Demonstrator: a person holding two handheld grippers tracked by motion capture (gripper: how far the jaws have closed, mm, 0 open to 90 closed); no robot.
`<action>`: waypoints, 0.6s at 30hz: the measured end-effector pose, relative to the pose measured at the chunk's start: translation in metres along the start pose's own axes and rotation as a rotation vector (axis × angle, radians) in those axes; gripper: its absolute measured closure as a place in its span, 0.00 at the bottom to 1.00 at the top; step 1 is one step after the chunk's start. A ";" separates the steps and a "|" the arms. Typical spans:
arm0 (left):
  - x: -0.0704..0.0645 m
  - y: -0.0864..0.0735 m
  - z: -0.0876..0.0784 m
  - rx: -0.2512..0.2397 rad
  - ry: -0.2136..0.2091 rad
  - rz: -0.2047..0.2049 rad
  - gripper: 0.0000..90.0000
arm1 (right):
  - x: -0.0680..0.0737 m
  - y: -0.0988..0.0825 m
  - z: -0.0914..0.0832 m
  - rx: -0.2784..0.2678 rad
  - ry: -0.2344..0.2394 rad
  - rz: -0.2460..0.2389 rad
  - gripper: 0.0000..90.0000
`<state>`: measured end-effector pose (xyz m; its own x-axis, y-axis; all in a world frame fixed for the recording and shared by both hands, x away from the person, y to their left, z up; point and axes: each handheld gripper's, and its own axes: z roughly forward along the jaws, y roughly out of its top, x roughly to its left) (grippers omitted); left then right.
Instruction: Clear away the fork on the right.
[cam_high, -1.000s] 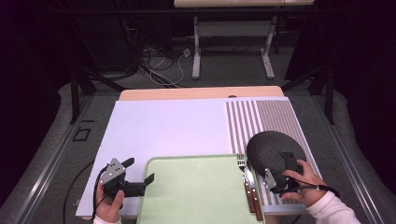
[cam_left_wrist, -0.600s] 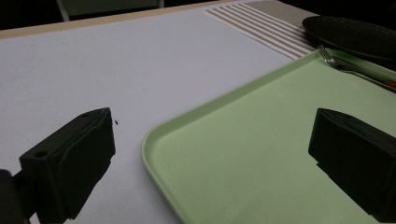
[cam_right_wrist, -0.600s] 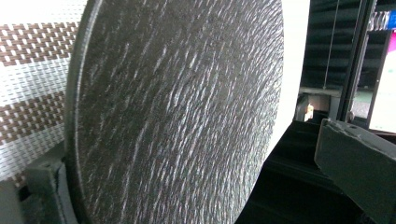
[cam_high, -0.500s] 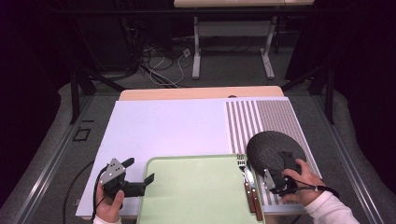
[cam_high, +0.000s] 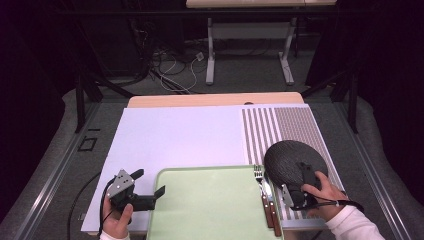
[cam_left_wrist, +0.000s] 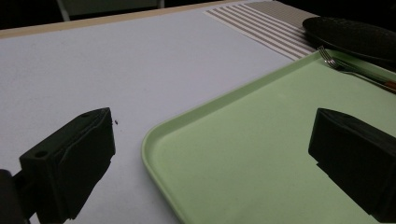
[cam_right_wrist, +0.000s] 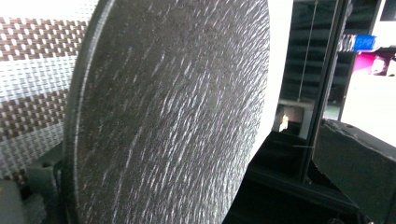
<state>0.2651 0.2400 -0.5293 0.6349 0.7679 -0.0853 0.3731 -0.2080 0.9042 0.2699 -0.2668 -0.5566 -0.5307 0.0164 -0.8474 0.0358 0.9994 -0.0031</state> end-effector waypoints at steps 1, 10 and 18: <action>0.000 0.000 0.000 0.000 0.000 0.001 0.01 | 0.000 0.000 0.000 -0.002 -0.001 -0.001 0.00; 0.001 0.000 0.000 0.000 0.001 -0.003 0.01 | 0.000 0.000 0.001 0.007 -0.020 0.004 0.00; 0.001 0.000 0.000 0.001 0.003 -0.005 0.01 | -0.010 -0.003 -0.006 -0.008 -0.043 0.030 0.18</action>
<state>0.2658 0.2405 -0.5298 0.6310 0.7708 -0.0881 0.3767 -0.2051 0.9034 0.2698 -0.2699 -0.5450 -0.4929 0.0454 -0.8689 0.0446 0.9986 0.0268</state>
